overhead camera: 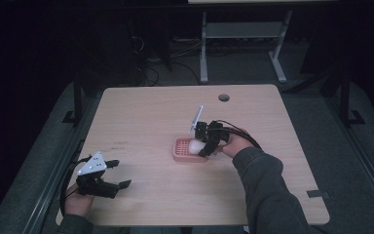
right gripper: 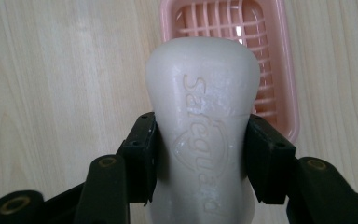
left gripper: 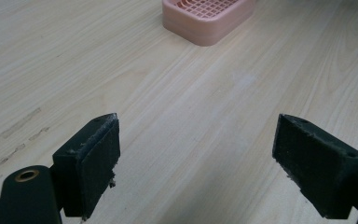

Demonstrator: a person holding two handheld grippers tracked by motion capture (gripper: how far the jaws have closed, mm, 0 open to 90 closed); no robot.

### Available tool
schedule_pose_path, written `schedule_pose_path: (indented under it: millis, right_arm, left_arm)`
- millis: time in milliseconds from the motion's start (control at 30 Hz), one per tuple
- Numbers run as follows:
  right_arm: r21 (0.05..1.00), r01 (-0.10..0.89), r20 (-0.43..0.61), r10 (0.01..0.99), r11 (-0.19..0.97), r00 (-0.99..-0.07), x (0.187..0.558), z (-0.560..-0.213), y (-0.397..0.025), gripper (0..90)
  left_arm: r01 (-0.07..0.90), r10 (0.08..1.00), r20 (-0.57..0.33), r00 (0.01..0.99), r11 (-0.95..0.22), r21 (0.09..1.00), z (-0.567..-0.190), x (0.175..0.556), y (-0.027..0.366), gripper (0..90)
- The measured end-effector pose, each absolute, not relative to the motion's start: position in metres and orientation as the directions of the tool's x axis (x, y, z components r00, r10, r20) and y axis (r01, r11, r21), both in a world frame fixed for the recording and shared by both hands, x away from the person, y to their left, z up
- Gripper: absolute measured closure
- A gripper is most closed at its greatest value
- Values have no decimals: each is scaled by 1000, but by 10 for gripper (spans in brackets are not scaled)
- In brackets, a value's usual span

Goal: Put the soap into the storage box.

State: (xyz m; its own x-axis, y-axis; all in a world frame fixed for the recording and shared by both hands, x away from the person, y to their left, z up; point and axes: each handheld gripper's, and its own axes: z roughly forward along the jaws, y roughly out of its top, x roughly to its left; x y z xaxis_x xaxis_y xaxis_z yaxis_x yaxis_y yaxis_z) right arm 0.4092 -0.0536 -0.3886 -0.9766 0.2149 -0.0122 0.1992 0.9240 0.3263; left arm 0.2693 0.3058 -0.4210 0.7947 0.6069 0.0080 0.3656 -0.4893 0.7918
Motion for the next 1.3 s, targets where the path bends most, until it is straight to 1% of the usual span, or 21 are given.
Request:
schedule_pose_path:
  millis: [333,400,500,767,1300]
  right_arm:
    - [297,182,-10,194,937,-981,419,-392,-36,492]
    - [301,179,-17,193,937,-981,420,-391,-33,492]
    - [317,188,-1,198,930,-980,423,-390,-31,492]
    - [289,187,1,195,939,-981,431,-395,-20,492]
    - [284,211,22,214,935,-977,440,-409,-19,492]
  left_arm:
    - [362,605,13,796,-493,791,-421,270,307,148]
    - [362,605,12,796,-492,792,-421,270,307,148]
    - [362,605,11,796,-491,792,-421,270,307,148]
    - [363,606,7,795,-486,795,-421,270,306,148]
    - [365,609,7,793,-484,795,-421,270,307,148]
